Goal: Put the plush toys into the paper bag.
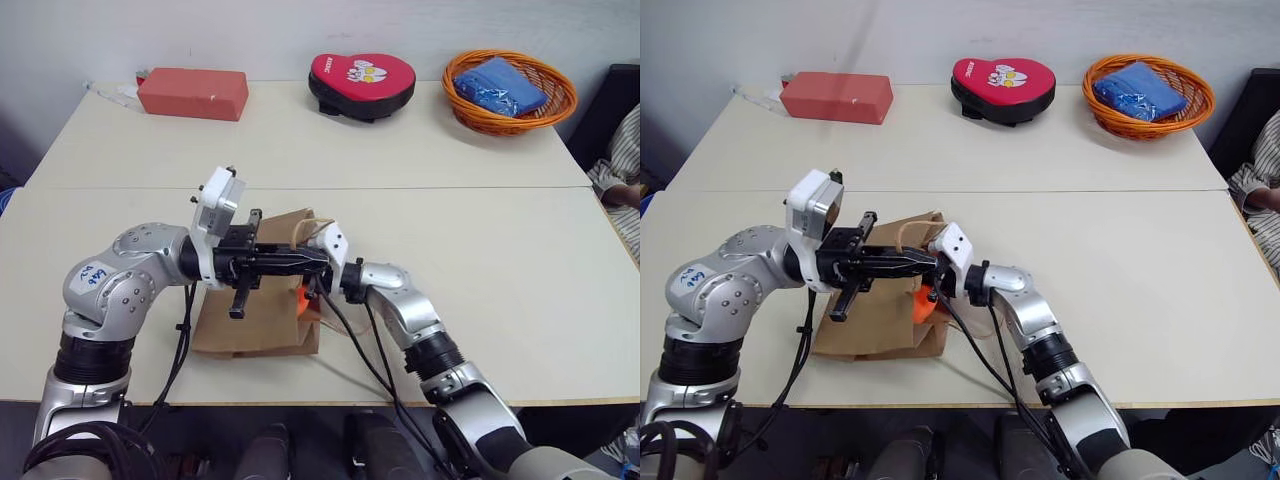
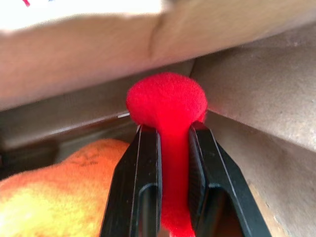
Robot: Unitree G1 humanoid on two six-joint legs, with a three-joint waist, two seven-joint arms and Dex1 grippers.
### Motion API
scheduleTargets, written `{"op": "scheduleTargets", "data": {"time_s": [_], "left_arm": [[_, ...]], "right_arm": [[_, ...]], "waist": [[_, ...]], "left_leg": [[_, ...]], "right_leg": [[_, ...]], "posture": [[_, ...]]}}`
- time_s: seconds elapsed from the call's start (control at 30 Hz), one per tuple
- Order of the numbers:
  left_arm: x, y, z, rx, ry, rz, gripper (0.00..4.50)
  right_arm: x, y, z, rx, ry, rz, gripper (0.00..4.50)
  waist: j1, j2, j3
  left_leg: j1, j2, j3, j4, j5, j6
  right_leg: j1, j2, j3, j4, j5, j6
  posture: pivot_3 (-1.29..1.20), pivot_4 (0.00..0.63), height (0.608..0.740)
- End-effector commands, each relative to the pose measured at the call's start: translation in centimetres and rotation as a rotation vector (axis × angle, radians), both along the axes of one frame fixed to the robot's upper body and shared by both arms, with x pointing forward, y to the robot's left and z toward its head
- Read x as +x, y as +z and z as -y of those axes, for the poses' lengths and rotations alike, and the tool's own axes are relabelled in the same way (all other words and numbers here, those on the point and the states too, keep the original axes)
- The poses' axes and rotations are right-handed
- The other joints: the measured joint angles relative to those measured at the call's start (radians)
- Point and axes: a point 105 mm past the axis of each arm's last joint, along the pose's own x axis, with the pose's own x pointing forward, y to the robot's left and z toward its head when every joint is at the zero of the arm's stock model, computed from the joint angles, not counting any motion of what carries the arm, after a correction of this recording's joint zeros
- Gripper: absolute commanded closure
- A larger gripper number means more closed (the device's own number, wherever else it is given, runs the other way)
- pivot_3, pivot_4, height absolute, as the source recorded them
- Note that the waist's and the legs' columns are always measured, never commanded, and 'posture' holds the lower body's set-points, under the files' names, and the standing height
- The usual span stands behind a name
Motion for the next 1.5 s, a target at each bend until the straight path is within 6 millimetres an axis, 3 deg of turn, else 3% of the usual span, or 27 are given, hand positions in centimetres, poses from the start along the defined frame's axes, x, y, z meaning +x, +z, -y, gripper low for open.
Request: {"op": "scheduleTargets", "data": {"time_s": [0.03, 0.17, 0.2, 0.53, 0.87, 1.0, 1.13, 1.27, 1.5], "left_arm": [[-0.3, 0.7, 0.1, -0.014, -0.006, 0.053, 4.5], [-0.4, 0.6, -0.1, -0.011, 0.01, 0.057, 4.5], [-0.4, 0.6, -0.2, -0.01, 0.016, 0.057, 4.5], [-0.6, 0.4, -0.7, -0.003, 0.044, 0.064, 4.5], [-0.9, 0.5, -0.9, 0.003, 0.055, 0.064, 4.5], [-1.0, 0.4, -1.0, 0.009, 0.054, 0.058, 4.5], [-1.0, 0.4, -1.0, 0.014, 0.046, 0.053, 4.5], [-1.0, 0.3, -0.8, 0.015, 0.038, 0.049, 4.5], [-1.0, 0.4, -0.6, 0.013, 0.032, 0.048, 4.5]], "right_arm": [[0.4, -0.3, -0.5, -0.07, 0.009, 0.087, 4.24], [0.4, 0.6, 0.5, -0.067, 0.044, 0.112, 4.24], [0.5, 1.2, 1.1, -0.077, 0.052, 0.149, 3.51], [0.2, 2.2, 7.5, -0.207, 0.149, 0.138, 0.12], [-0.1, 3.4, 14.5, -0.233, 0.027, 0.033, 0.05], [-1.0, 3.7, 18.2, -0.216, -0.091, -0.196, 0.05], [-4.5, 1.6, 21.4, -0.32, -0.165, -0.62, 0.05], [-6.9, 0.9, 20.8, -0.301, -0.15, -0.843, 0.05], [-7.5, -1.9, 18.3, -0.302, -0.208, -1.02, 0.05]], "waist": [[-0.001, 0.0, 0.0], [-0.006, 0.0, 0.0], [-0.007, 0.0, 0.0], [-0.008, 0.0, 0.0], [0.006, 0.0, 0.0], [0.02, 0.0, 0.0], [0.04, 0.0, 0.0], [0.039, 0.0, 0.0], [0.042, 0.0, 0.0]], "left_leg": [[0.0, 0.0, 0.0, 0.0, 0.0, 0.0], [0.0, 0.0, 0.0, 0.0, 0.0, 0.0], [0.0, 0.0, -0.001, 0.0, 0.0, 0.0], [0.0, 0.0, -0.001, 0.0, 0.0, 0.0], [-0.001, 0.0, -0.001, 0.0, 0.0, 0.0], [-0.001, 0.0, 0.0, 0.0, 0.0, 0.0], [-0.001, 0.0, -0.001, 0.0, 0.0, 0.001], [-0.001, 0.0, 0.0, 0.0, 0.0, 0.001], [0.0, 0.0, 0.0, 0.0, 0.0, 0.001]], "right_leg": [[0.0, 0.0, 0.0, 0.0, 0.0, 0.0], [0.0, 0.0, 0.0, 0.003, 0.0, 0.0], [0.0, 0.0, 0.0, 0.003, 0.0, 0.0], [0.0, 0.0, 0.0, 0.002, 0.0, 0.0], [0.0, 0.0, 0.0, -0.002, 0.0, 0.0], [0.0, -0.001, 0.0, -0.003, 0.0, 0.0], [0.001, -0.001, 0.0, -0.004, 0.0, 0.0], [0.001, -0.001, 0.001, -0.004, 0.0, 0.0], [0.001, -0.001, 0.001, -0.003, 0.0, 0.0]], "posture": [[0.0, 0.15, 0.74], [0.0, 0.15, 0.74], [0.0, 0.15, 0.74], [0.0, 0.15, 0.74], [0.0, 0.15, 0.74], [0.0, 0.15, 0.74], [0.0, 0.15, 0.74], [0.0, 0.15, 0.74], [0.0, 0.15, 0.74]]}}
